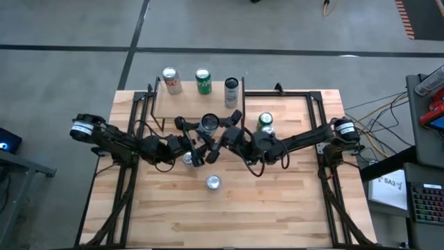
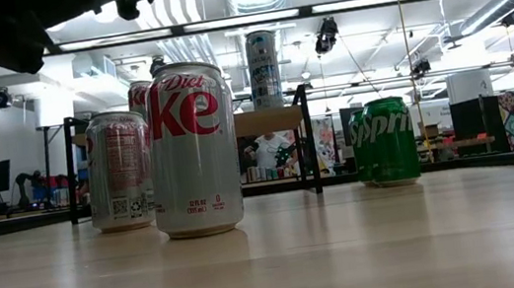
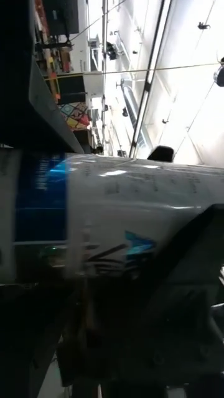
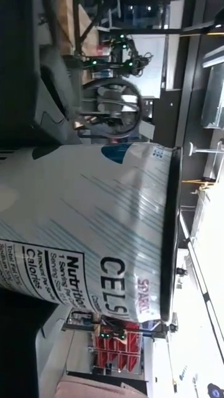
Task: Place canned beverage on shelf
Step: Put the white-blue soda can aligned with the other white-blue soda can on the shelf
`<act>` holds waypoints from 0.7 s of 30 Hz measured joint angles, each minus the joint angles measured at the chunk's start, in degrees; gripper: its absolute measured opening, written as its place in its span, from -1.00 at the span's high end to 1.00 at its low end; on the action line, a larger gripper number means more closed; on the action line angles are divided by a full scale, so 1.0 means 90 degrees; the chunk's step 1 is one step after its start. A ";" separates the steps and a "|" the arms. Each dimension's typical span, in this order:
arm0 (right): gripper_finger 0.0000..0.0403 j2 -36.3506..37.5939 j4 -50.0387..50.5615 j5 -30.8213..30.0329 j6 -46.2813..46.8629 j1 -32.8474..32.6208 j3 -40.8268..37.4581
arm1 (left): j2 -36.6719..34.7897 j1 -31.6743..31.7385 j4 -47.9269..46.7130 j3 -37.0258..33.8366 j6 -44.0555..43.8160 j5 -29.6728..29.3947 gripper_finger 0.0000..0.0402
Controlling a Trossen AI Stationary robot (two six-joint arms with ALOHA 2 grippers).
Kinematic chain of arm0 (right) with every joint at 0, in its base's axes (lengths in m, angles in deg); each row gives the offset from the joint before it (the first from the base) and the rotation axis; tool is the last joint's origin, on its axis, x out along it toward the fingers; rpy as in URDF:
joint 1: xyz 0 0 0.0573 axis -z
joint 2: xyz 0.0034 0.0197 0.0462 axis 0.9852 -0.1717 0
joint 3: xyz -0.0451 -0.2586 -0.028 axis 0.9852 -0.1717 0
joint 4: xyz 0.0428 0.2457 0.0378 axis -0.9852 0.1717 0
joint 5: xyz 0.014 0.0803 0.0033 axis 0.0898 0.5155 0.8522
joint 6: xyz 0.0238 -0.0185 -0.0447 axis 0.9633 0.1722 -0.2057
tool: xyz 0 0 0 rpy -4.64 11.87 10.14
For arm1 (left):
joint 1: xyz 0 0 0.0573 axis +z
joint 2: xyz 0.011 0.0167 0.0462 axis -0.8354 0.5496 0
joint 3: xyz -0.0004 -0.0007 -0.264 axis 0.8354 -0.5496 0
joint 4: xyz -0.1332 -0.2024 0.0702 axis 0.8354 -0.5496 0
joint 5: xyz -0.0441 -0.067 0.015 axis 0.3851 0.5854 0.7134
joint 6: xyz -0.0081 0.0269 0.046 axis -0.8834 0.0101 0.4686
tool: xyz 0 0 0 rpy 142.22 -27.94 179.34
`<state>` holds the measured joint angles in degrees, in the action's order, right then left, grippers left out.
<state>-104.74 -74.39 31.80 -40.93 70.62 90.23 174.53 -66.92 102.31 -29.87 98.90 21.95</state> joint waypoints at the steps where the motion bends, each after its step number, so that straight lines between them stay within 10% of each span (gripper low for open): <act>1: -0.16 0.0006 0.0013 -0.0028 -0.0042 0.0000 0.0025 | 0.0000 -0.0012 -0.0021 0.0000 0.0003 -0.0035 -0.51; 21: -0.16 0.0640 0.4030 -0.0616 0.0691 0.0047 0.1211 | -0.1145 -0.0305 -0.1854 -0.0022 0.0667 -0.1364 -0.51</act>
<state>-98.99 -38.13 26.26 -34.71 71.04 101.13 164.23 -69.66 85.62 -30.07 104.91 9.68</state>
